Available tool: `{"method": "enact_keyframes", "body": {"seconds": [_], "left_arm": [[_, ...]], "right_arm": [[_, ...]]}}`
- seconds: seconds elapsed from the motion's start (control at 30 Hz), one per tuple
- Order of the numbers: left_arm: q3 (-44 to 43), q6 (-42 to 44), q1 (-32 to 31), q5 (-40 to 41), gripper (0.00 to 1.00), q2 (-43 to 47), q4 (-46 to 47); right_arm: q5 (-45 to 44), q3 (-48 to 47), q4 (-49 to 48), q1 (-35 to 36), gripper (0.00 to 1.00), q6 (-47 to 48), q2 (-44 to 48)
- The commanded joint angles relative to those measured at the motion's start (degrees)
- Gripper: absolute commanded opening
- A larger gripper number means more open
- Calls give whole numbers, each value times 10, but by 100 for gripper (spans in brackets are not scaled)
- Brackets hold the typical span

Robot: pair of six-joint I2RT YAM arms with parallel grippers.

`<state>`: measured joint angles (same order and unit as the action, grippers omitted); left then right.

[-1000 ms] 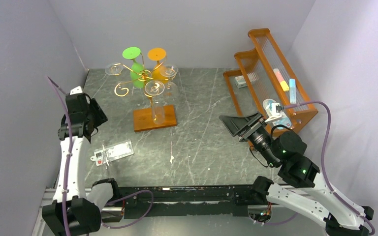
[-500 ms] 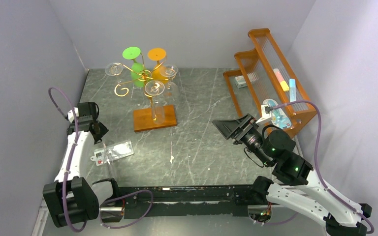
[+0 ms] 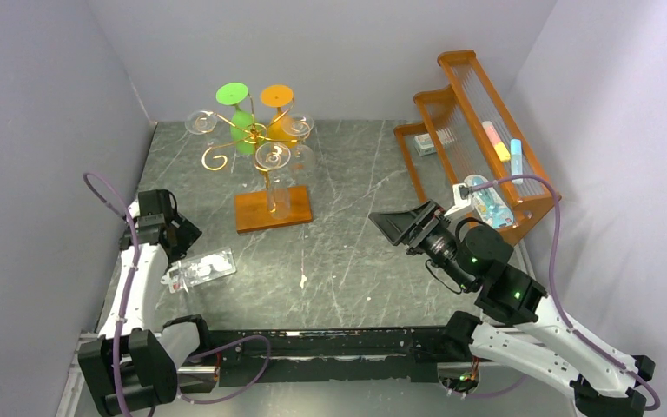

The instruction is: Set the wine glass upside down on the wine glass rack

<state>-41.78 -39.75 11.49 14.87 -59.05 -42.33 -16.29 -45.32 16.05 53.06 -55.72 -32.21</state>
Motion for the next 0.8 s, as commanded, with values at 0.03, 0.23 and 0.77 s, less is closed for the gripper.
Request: {"method": "enact_keyframes", "body": {"seconds": [0.03,0.23,0.77], "left_arm": [[-11,9,3,-38,88,-8,-17],[-15,-13,3,9,89,-63,-29],[21,-6,3,-26,61,-109,48]], "right_arm": [[-10,23,-18,2,71,-4,19],[-7,56,-29,2,72,-5,23],[-54,57,-14,2,72,51,13]]}}
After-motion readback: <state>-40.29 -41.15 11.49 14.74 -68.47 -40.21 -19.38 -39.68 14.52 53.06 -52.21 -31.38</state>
